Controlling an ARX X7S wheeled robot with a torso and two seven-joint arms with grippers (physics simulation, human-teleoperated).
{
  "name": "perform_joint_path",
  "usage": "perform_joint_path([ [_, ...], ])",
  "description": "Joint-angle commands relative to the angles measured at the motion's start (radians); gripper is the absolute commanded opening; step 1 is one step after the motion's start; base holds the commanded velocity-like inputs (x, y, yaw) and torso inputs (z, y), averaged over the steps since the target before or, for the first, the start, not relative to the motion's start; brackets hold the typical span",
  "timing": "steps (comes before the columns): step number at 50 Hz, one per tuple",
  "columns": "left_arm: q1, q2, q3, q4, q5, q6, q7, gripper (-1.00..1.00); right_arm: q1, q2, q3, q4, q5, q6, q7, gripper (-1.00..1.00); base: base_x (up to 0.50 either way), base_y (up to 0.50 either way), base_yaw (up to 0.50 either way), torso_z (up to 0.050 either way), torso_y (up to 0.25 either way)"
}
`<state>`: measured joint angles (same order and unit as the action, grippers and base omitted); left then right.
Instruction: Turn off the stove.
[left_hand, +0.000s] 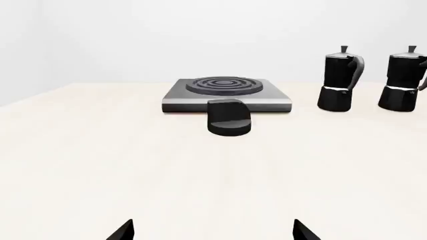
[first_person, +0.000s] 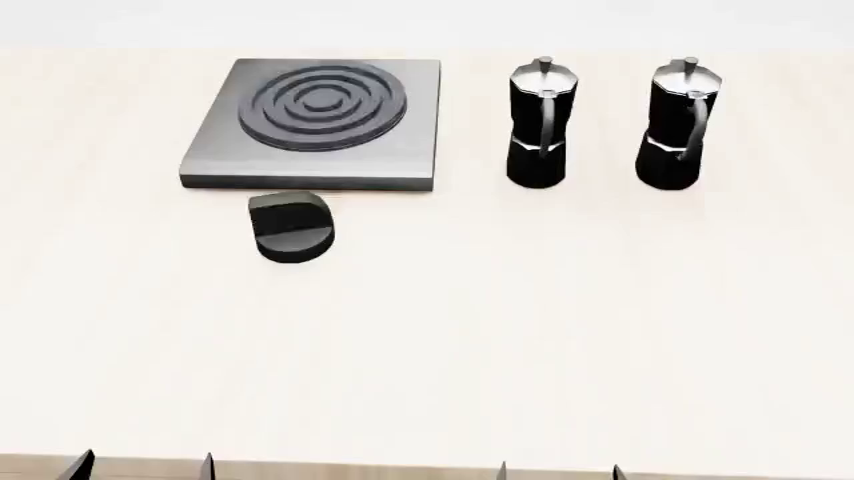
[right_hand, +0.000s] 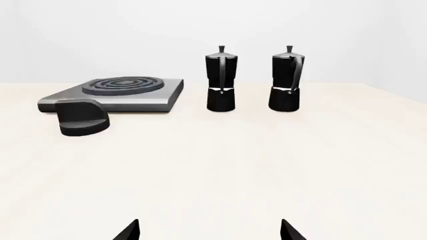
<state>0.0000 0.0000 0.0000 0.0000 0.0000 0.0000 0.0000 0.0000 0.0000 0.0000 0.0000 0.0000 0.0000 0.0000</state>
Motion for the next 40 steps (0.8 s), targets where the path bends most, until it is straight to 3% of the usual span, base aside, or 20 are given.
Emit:
perform_joint_path([
  [1, -0.002, -0.016, 0.016, 0.001, -0.014, -0.002, -0.022, 1.00, -0.004, 0.016, -0.022, -0.010, 0.015, -0.002, 0.017, 1.00, 0.00, 0.00, 0.00, 0.000, 0.000],
  [4, -0.001, -0.026, 0.031, -0.011, 0.021, 0.050, -0.077, 1.00, -0.006, 0.027, -0.040, -0.021, 0.026, 0.002, 0.031, 1.00, 0.00, 0.00, 0.00, 0.000, 0.000],
  [24, 0.026, -0.069, 0.065, 0.097, -0.055, 0.010, -0.099, 1.00, -0.014, 0.067, -0.093, -0.100, 0.020, 0.069, 0.114, 1.00, 0.00, 0.00, 0.00, 0.000, 0.000],
  [26, 0.033, -0.063, 0.053, 0.102, -0.028, 0.079, -0.144, 1.00, -0.018, 0.071, -0.103, -0.114, 0.035, 0.061, 0.099, 1.00, 0.00, 0.00, 0.00, 0.000, 0.000],
  [40, 0.117, -0.118, 0.063, 0.392, -0.112, -0.065, -0.127, 1.00, -0.058, 0.091, -0.147, -0.351, -0.028, 0.183, 0.165, 1.00, 0.00, 0.00, 0.00, 0.000, 0.000],
])
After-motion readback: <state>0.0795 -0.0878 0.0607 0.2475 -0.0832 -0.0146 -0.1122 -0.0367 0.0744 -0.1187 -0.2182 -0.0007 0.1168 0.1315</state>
